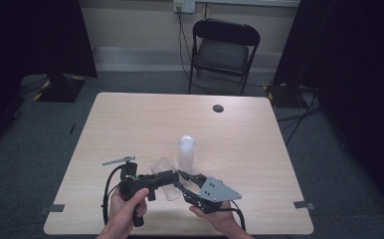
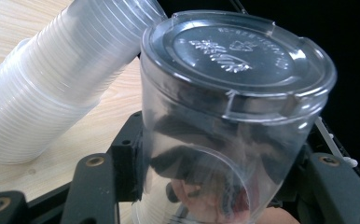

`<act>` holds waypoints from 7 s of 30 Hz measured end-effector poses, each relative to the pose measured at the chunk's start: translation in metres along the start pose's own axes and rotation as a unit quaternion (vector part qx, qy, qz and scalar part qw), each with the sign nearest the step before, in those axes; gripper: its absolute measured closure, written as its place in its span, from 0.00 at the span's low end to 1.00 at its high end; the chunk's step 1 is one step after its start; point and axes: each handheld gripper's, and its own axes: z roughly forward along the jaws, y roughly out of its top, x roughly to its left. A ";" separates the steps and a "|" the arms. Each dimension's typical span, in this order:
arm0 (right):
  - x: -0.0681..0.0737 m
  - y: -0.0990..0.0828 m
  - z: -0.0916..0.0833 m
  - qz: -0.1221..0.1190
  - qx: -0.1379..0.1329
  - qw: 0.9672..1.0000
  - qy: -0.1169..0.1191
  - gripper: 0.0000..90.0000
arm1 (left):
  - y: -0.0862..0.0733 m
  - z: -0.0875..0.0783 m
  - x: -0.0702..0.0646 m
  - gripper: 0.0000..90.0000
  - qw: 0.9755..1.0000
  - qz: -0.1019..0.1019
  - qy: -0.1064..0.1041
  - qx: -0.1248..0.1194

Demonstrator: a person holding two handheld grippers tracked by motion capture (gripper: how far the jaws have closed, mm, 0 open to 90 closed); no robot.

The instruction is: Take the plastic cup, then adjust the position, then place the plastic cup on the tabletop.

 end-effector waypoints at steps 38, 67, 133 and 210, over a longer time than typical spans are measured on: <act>-0.004 -0.001 -0.001 0.029 0.047 0.998 0.025 1.00 | 0.002 0.001 0.010 0.19 0.997 0.068 0.047 0.002; -0.031 -0.007 0.006 0.105 0.147 0.979 0.096 1.00 | 0.012 -0.018 0.012 0.24 0.981 0.177 0.082 -0.006; -0.054 -0.012 0.017 0.203 0.329 0.902 0.194 1.00 | -0.038 0.025 0.004 0.18 0.816 0.518 0.095 0.239; -0.060 0.000 0.001 0.254 0.243 0.927 0.132 0.70 | -0.035 0.024 0.019 0.35 0.868 0.458 0.121 0.150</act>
